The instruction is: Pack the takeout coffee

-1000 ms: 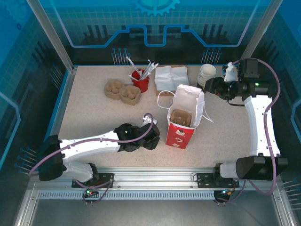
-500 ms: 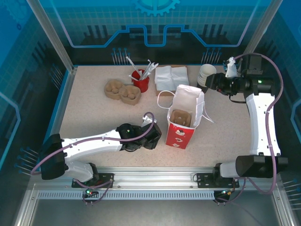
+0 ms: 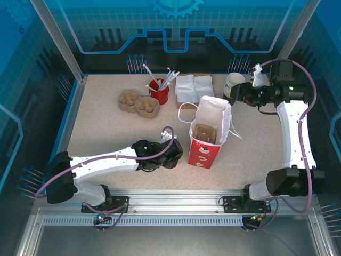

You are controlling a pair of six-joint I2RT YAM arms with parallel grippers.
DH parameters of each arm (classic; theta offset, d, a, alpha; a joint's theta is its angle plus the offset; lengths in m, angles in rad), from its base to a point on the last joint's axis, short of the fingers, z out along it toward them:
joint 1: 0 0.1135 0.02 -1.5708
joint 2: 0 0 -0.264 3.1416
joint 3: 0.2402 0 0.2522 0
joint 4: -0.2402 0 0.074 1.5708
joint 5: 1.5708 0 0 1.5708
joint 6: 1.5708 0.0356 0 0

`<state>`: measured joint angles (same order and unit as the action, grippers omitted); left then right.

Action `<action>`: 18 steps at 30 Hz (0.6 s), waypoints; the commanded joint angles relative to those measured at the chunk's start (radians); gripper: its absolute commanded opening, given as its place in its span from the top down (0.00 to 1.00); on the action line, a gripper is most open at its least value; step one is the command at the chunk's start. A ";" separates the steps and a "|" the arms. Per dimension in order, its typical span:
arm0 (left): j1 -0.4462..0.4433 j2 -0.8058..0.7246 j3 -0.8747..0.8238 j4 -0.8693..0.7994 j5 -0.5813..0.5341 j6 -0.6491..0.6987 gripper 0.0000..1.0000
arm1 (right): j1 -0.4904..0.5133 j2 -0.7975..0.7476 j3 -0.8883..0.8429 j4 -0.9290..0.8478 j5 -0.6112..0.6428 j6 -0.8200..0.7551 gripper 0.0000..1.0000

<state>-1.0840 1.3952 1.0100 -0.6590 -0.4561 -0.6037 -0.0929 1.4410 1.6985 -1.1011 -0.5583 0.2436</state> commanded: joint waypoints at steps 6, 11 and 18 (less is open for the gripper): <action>0.006 -0.037 0.098 -0.097 -0.017 0.016 0.35 | -0.004 0.040 0.038 -0.006 -0.062 -0.253 0.51; 0.006 -0.082 0.204 -0.187 -0.051 0.062 0.35 | 0.037 0.082 0.066 -0.020 -0.036 -0.419 0.48; 0.021 -0.144 0.358 -0.277 -0.070 0.172 0.36 | 0.093 0.188 0.151 -0.054 0.011 -0.605 0.46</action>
<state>-1.0782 1.2869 1.3098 -0.8612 -0.4938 -0.5056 -0.0174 1.5917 1.8019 -1.1156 -0.5644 -0.2237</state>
